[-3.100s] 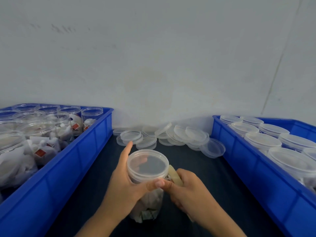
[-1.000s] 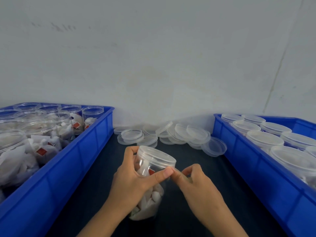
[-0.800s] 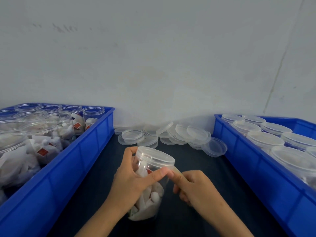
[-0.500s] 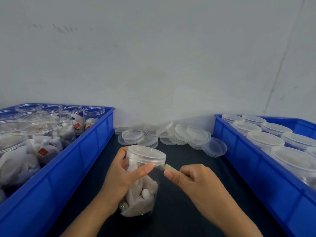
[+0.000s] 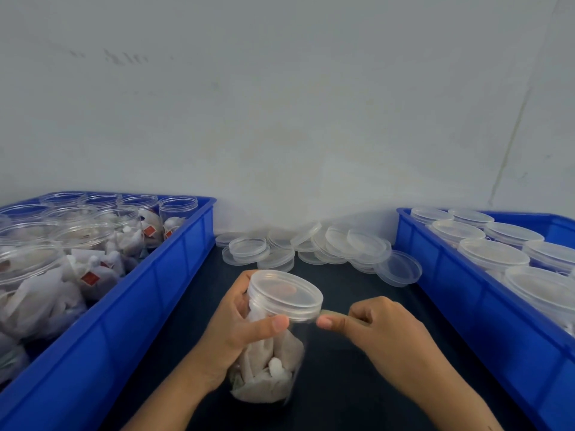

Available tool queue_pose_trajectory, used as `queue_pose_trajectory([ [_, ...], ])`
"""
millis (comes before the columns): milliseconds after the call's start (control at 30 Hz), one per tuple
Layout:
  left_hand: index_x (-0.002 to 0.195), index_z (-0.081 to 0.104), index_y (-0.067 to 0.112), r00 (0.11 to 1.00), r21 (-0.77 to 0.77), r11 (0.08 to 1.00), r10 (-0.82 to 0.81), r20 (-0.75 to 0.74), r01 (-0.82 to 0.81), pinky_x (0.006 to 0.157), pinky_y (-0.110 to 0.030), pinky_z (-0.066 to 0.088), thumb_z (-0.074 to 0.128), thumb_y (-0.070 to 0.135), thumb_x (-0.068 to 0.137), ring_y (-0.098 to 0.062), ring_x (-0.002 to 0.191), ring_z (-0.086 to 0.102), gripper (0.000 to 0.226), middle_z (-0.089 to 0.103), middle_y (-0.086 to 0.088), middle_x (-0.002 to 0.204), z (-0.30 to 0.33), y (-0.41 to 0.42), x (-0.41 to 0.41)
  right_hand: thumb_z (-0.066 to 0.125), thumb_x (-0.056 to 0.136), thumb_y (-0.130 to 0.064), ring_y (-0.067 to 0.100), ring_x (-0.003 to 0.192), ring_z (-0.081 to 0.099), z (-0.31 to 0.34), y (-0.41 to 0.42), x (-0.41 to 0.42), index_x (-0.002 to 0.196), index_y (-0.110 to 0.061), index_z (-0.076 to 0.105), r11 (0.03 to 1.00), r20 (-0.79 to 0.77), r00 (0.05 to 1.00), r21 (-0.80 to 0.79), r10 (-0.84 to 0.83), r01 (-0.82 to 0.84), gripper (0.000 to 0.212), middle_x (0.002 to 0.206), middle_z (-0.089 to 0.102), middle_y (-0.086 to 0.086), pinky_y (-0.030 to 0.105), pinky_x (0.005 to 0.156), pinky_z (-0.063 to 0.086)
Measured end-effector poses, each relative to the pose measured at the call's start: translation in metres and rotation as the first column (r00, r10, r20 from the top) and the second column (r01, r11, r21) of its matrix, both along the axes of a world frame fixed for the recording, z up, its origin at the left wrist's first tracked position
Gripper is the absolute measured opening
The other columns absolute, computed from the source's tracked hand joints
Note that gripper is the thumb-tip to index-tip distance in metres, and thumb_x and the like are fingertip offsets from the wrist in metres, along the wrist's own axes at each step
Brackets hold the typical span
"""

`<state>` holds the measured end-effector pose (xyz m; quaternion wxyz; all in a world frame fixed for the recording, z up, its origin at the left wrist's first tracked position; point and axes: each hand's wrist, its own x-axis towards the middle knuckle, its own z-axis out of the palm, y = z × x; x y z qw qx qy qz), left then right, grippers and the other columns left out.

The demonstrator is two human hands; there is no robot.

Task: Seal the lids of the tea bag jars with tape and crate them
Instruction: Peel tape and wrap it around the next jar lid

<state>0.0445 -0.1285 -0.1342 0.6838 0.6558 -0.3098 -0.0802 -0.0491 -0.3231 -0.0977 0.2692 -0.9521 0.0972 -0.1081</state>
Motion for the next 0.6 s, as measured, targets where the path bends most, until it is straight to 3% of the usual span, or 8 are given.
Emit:
queue_pose_trajectory([
  [267, 0.129, 0.036, 0.020, 0.993, 0.054, 0.992, -0.111, -0.030, 0.113, 0.083, -0.017, 0.051, 0.079, 0.038, 0.055, -0.010, 0.106, 0.065, 0.088, 0.068, 0.009, 0.110, 0.002, 0.004, 0.000, 0.036, 0.046, -0.097, 0.008, 0.049, 0.030, -0.005, 0.004, 0.005, 0.056, -0.022, 0.037, 0.998, -0.028, 0.999, 0.039, 0.046, -0.045, 0.076, 0.050, 0.035, -0.006, 0.025, 0.052, 0.029],
  [400, 0.127, 0.049, 0.029, 0.998, 0.115, 0.992, -0.054, 0.034, 0.049, 0.090, -0.021, 0.050, 0.075, 0.049, 0.061, -0.008, 0.116, 0.059, 0.074, 0.063, 0.009, 0.121, 0.010, 0.009, -0.001, 0.033, 0.047, -0.096, 0.008, 0.048, 0.032, -0.004, 0.005, 0.003, 0.058, -0.022, 0.040, 0.997, -0.062, 0.996, 0.053, 0.059, -0.056, 0.075, 0.048, 0.036, -0.006, 0.023, 0.052, 0.029],
  [533, 0.139, 0.036, 0.040, 0.991, 0.246, 0.969, -0.012, 0.133, -0.021, 0.096, -0.014, 0.044, 0.077, 0.077, 0.043, 0.005, 0.124, 0.048, 0.111, 0.054, 0.024, 0.130, 0.015, 0.006, -0.010, 0.032, 0.049, -0.096, 0.007, 0.050, 0.031, -0.005, 0.009, 0.003, 0.059, -0.022, 0.041, 0.997, -0.044, 0.998, 0.069, 0.037, -0.034, 0.075, 0.053, 0.036, -0.006, 0.026, 0.054, 0.030],
  [600, 0.139, 0.026, 0.050, 0.980, 0.259, 0.954, 0.108, 0.170, -0.150, 0.092, -0.009, 0.040, 0.076, 0.083, 0.031, 0.014, 0.121, 0.045, 0.123, 0.052, 0.034, 0.126, 0.015, 0.000, -0.017, 0.032, 0.049, -0.095, 0.008, 0.050, 0.032, -0.006, 0.013, 0.003, 0.059, -0.021, 0.042, 0.995, -0.032, 0.999, 0.096, 0.030, -0.026, 0.075, 0.053, 0.037, -0.005, 0.027, 0.054, 0.030],
])
